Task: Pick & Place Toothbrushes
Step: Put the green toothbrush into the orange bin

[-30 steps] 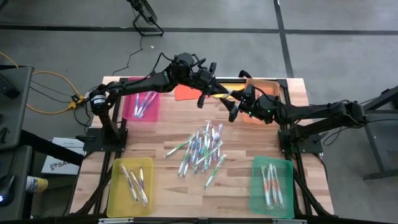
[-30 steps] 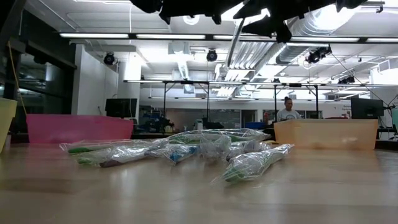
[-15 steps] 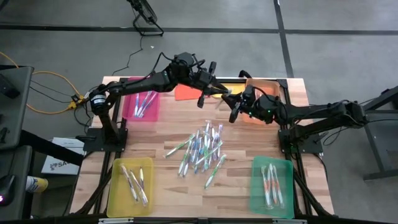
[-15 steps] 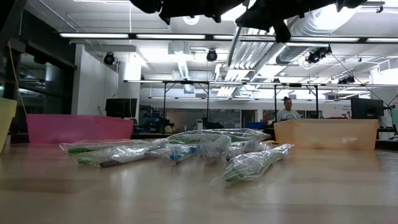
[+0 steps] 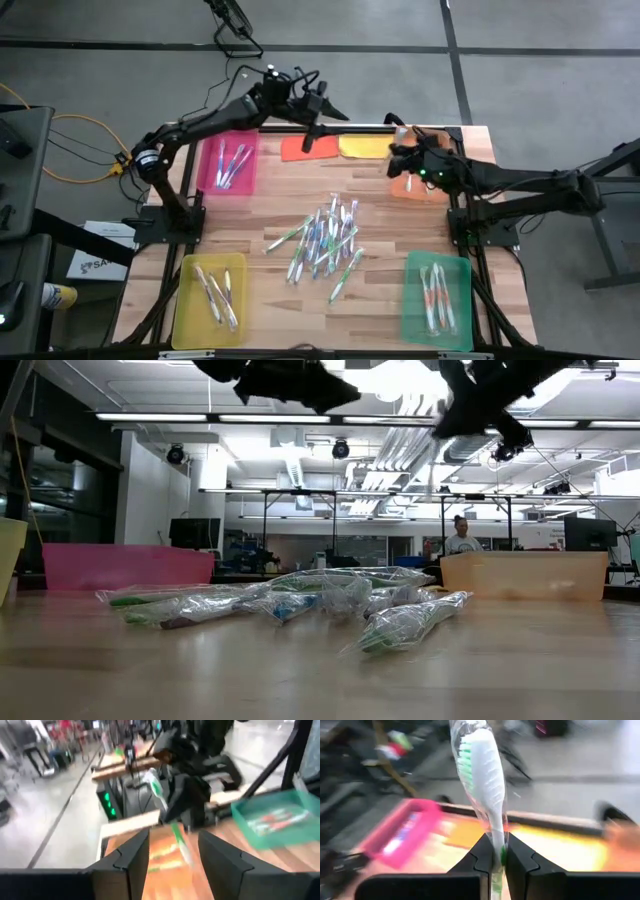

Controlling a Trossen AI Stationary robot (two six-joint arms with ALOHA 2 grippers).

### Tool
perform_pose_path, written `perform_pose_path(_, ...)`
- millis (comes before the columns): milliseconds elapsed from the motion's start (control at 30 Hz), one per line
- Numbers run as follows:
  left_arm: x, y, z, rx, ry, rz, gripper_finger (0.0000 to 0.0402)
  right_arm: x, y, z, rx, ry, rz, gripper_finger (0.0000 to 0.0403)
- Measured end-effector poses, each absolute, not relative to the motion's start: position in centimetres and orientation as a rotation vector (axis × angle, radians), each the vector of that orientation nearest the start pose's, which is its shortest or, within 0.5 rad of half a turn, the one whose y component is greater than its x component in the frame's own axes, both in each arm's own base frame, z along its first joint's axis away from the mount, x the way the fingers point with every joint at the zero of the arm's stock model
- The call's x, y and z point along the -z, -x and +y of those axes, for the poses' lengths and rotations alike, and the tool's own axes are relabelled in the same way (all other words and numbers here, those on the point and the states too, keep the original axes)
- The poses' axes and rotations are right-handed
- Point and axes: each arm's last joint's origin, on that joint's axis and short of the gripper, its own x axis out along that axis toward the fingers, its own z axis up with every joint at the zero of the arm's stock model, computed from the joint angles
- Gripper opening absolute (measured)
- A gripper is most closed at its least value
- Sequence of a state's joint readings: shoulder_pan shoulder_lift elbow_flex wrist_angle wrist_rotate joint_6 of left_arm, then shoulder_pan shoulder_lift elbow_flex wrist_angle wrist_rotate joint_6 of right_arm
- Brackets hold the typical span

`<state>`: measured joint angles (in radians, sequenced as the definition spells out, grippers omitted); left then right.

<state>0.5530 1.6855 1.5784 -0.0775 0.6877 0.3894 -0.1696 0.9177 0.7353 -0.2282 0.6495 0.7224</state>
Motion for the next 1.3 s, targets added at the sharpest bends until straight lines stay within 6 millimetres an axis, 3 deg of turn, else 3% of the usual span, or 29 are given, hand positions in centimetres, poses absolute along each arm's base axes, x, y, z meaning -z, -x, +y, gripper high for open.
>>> perform_pose_path(200,-37.7,-32.5,20.2,0.133,-0.254,0.211,0.0167,-27.7,-15.8,-6.4,1.113,-0.719,0.217,0.0019)
perform_pose_path(567,-37.2,-32.3,20.1,0.129,-0.292,0.264,0.0168,-25.5,-12.6,-9.5,1.338,-0.898,0.440,0.0019)
perform_pose_path(1000,-36.5,-32.1,20.0,0.132,-0.294,0.333,0.0168,-23.9,-12.7,-11.6,1.376,-0.965,0.568,0.0058)
perform_pose_path(1300,-35.7,-31.8,19.9,0.134,-0.289,0.411,0.0168,-23.9,-12.7,-11.7,1.381,-0.968,0.565,0.0147)
